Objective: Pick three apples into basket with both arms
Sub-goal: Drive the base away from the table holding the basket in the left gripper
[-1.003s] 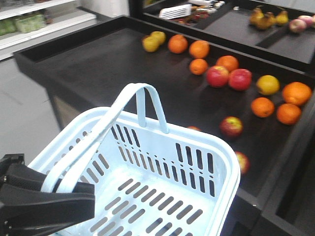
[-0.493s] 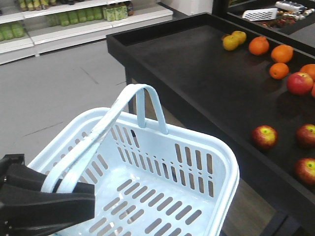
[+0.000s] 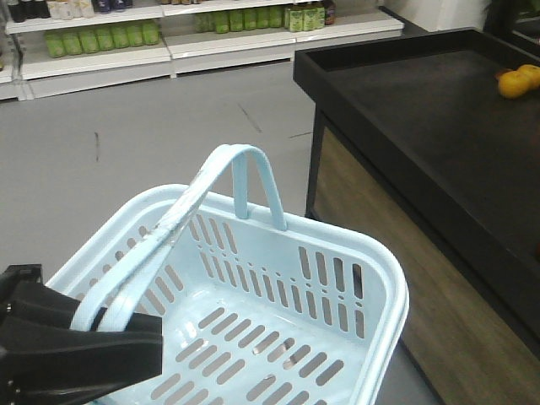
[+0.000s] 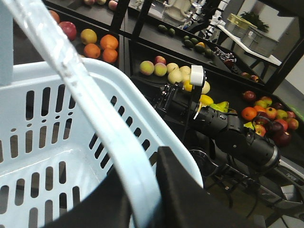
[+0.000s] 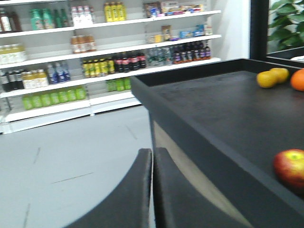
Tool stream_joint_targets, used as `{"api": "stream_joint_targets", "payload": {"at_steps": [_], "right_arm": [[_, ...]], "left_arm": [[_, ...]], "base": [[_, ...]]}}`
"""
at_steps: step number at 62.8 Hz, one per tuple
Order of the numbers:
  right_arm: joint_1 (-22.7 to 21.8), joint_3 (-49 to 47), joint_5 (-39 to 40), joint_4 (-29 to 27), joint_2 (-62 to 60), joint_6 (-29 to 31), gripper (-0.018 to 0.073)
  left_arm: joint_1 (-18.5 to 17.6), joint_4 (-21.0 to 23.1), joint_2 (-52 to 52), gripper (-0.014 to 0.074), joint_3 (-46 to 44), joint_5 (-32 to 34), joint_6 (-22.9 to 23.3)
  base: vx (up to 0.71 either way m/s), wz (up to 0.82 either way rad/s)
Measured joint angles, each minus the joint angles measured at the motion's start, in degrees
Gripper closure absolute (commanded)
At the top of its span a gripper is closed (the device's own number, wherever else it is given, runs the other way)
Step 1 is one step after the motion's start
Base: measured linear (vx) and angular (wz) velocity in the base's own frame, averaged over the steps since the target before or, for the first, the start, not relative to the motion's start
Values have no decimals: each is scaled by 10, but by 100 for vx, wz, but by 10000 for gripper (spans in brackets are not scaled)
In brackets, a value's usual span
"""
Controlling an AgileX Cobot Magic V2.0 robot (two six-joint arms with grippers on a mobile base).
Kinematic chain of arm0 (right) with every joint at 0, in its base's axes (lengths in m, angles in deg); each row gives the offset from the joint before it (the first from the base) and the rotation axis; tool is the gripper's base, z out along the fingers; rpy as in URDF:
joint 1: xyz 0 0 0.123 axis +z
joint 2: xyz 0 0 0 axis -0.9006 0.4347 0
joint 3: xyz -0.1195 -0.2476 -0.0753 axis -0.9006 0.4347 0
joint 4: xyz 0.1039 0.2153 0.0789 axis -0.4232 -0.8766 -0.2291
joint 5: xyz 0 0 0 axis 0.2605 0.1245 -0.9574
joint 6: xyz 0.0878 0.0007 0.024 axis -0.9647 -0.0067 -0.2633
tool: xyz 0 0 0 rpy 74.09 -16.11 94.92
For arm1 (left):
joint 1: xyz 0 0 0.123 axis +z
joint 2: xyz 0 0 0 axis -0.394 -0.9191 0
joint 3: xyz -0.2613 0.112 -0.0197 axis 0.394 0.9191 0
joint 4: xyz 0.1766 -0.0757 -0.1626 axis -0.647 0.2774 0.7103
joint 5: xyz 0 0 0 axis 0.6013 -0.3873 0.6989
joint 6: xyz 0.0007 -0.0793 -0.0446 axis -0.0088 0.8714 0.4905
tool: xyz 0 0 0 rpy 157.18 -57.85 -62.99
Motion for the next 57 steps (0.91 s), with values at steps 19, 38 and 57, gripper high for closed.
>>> {"api": "stream_joint_targets", "payload": {"at_steps": [19,38,57], "right_arm": [[0,0,0,0,0,0,568],[0,0,0,0,0,0,568],[0,0,0,0,0,0,568]], "left_arm": [[0,0,0,603,0,0,0],[0,0,0,603,0,0,0],[0,0,0,603,0,0,0]], "base": [[-7,40],[1,43],[9,47]]}}
